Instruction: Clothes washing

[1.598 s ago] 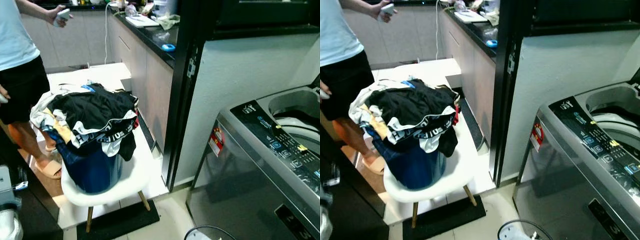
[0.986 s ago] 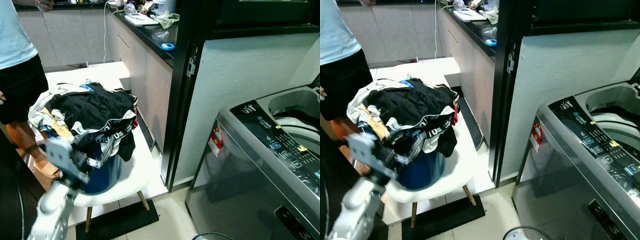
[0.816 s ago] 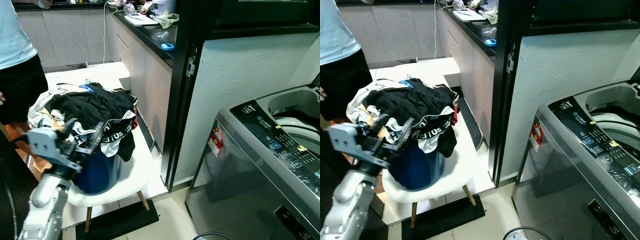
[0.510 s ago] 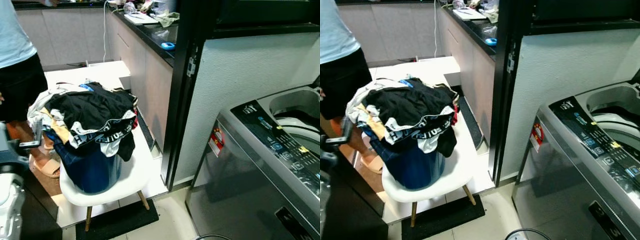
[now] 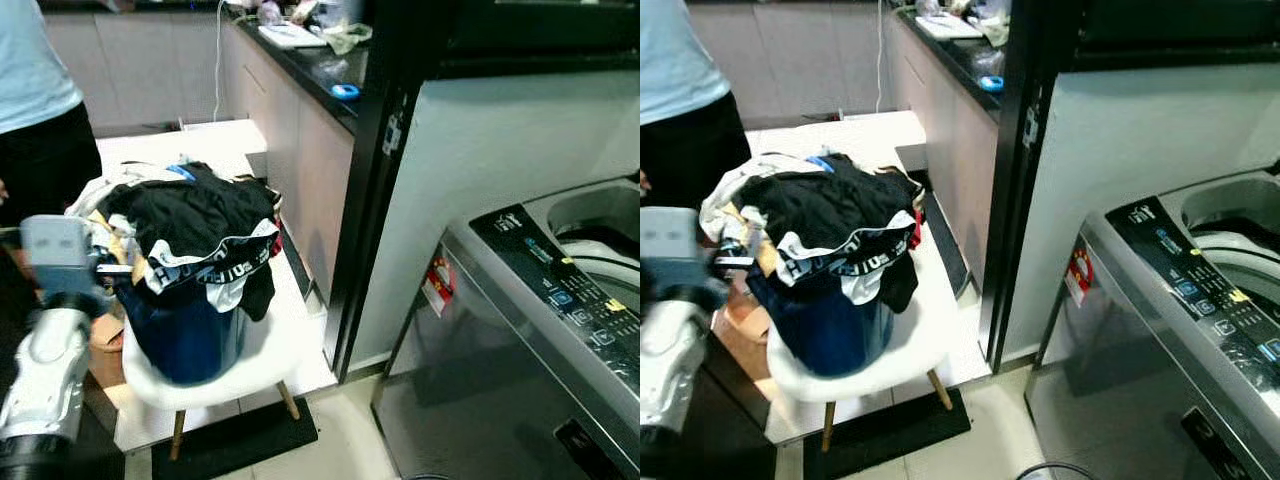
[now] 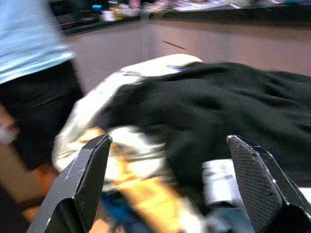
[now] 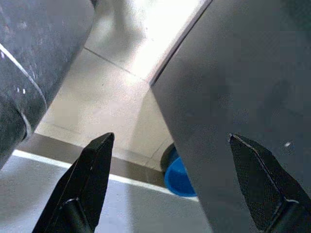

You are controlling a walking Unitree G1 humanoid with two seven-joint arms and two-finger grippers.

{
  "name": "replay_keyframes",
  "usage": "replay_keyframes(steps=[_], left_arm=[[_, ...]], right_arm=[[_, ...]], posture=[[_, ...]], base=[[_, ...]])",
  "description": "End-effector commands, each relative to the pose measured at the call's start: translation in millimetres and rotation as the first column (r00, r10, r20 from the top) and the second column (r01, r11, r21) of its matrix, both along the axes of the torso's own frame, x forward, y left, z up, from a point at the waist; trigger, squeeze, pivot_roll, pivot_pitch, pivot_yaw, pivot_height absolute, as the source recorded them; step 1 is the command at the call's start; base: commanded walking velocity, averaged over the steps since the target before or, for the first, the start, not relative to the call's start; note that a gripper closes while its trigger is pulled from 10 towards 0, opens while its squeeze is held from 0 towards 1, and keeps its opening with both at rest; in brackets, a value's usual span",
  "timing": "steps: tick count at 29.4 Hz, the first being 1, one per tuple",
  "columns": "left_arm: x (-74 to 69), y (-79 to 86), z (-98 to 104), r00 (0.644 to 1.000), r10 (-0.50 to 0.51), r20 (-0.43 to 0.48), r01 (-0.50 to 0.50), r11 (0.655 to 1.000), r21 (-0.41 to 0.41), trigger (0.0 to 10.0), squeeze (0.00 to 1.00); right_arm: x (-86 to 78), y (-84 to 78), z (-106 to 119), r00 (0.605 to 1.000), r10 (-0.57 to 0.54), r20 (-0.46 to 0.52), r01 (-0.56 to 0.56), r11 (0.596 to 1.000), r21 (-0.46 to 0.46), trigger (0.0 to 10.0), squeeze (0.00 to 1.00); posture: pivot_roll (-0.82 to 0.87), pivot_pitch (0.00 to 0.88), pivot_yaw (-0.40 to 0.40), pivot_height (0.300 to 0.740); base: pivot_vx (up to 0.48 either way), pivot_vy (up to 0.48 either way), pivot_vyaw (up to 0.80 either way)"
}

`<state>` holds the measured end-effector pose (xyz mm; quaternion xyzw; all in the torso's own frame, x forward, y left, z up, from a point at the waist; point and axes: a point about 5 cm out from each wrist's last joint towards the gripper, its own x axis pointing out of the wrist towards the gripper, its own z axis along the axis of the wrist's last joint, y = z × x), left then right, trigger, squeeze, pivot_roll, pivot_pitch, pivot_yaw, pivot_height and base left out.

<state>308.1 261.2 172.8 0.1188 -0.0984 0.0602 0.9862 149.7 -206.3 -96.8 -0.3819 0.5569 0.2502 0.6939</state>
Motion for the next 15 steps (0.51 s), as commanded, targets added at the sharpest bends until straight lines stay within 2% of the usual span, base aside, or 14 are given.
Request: replay_keyframes(steps=[1,9,15], left_arm=[[1.6,-4.4,-7.8,0.999,-0.01,-0.047,0.011,1.0,0.009,10.0,0.0],[2.3,-14.2,-8.0,0.998,-0.053,-0.046,0.051,0.998,-0.031,10.0,0.0],[-1.7,-22.7,-2.4,0.997,-0.077,-0.01,0.077,0.995,-0.057,10.0,0.0]], right_arm=[[-3.6,-3.9,-0.7,1.0,-0.017,-0.009,0.017,1.0,-0.008,10.0,0.0],[-9.2,-6.7,-2.1,0.999,-0.033,-0.022,0.033,0.999,-0.01,10.0,0.0],[-12.4,-8.4,-2.9,0.999,-0.04,-0.035,0.04,0.999,-0.012,10.0,0.0]], posture=[[0.05,0.0,-0.069,0.74],[0.05,0.0,-0.063,0.74],[0.05,0.0,-0.064,0.74]], base=[[0.0,0.0,0.0],[0.0,0.0,0.0],[0.041,0.0,0.0]])
